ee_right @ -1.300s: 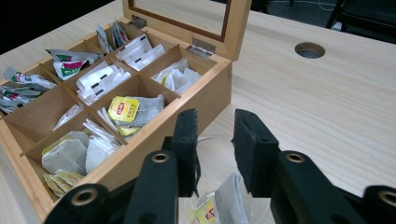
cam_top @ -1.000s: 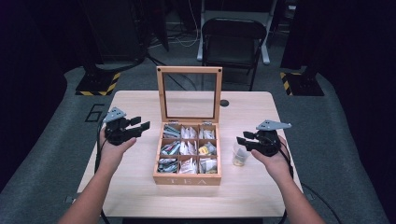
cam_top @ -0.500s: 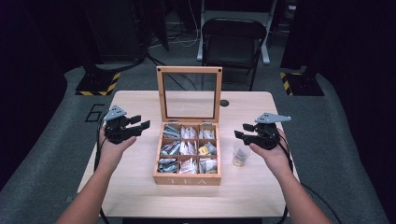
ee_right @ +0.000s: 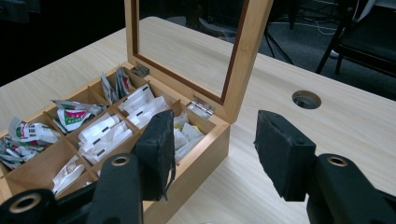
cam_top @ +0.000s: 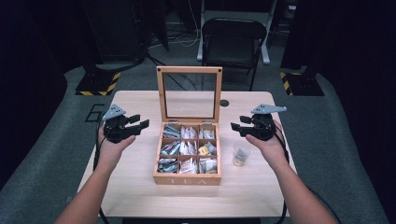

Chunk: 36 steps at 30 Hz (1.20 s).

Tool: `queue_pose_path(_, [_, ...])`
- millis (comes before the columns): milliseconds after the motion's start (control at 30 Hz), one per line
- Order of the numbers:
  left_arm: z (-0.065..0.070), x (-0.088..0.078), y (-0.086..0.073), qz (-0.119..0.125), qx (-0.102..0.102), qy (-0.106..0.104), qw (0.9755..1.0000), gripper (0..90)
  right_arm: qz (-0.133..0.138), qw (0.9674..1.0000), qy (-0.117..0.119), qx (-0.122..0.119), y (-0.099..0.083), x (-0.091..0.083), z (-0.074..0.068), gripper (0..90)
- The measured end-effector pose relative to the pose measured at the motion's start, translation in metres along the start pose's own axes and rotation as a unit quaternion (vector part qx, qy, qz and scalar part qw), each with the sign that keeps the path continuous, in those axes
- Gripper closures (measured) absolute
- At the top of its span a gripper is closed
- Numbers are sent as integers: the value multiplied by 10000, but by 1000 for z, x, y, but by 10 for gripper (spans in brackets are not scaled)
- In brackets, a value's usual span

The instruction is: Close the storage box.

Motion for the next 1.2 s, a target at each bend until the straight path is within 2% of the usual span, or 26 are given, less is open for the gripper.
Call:
queue_pose_path(267, [-3,1,0,-10,-3,2,10000,489,-61,10000,-29,-69,12,10,1,468])
queue_pose_path(933, [-5,1,1,-70,-35,11,10000,494,-65,9999,-52,79,36,38,11,472])
queue_pose_path(1200, [-6,4,1,-93,-55,-42,9999,502,-130,9999,4,-71,43,51,9,471])
Point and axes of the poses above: each handheld gripper's, and its own axes: x roughly forward along the jaws, y roughly out of its top, z roughly to its right, the point moved 1 cm from there along x, roughly forward along the jaws, and after that the axes turned 7 degrees about x, right-handed, at the moved point
